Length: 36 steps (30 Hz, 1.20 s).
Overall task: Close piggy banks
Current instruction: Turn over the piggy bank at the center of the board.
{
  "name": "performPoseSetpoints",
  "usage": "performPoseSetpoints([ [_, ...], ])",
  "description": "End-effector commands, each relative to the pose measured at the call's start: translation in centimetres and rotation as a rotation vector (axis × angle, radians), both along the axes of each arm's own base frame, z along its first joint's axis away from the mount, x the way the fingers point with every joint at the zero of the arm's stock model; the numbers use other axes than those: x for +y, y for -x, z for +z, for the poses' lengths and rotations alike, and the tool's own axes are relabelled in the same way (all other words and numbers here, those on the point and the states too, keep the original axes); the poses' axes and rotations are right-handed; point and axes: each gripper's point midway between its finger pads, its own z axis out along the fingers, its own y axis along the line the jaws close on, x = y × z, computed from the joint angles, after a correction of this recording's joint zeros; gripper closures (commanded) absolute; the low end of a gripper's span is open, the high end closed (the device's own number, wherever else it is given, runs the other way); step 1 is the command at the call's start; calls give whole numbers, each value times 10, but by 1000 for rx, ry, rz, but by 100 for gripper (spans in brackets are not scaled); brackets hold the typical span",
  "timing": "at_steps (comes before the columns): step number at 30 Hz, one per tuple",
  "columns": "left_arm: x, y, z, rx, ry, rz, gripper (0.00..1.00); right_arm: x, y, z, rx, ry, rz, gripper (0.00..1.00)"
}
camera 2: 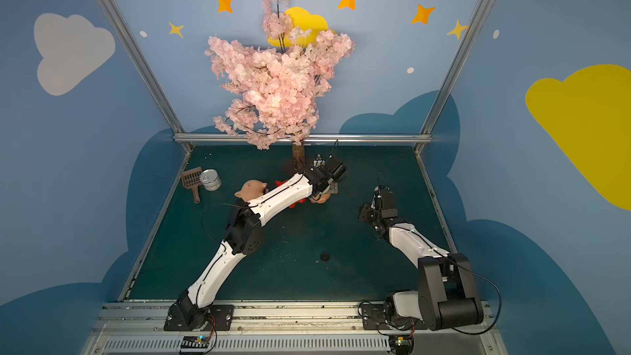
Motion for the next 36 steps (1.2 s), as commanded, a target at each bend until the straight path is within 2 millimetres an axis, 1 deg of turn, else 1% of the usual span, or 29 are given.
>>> performPoseSetpoints([
  [1,6,4,-13,37,-40,9,12,1,-7,9,-17,-11,-4,55],
  [3,7,5,-13,41,-43,8,12,0,-7,8,-13,-11,-5,55],
  [9,9,6,-15,49,-57,3,6,0,-7,7,-7,-17,-6,55],
  [14,11,7,-16,54,-66,3,7,0,-8,6,-3,-19,-6,55],
  [19,9,5,-15,53,-66,-15,11,1,-8,5,2,-24,-6,55],
  [27,4,8,-9,66,-52,-62,20,1,-8,5,6,-30,-5,55],
  [32,-6,16,-1,96,0,-104,24,1,-8,4,9,-34,-5,55],
  [36,-12,26,7,135,55,-126,25,1,-8,4,9,-35,-5,55],
])
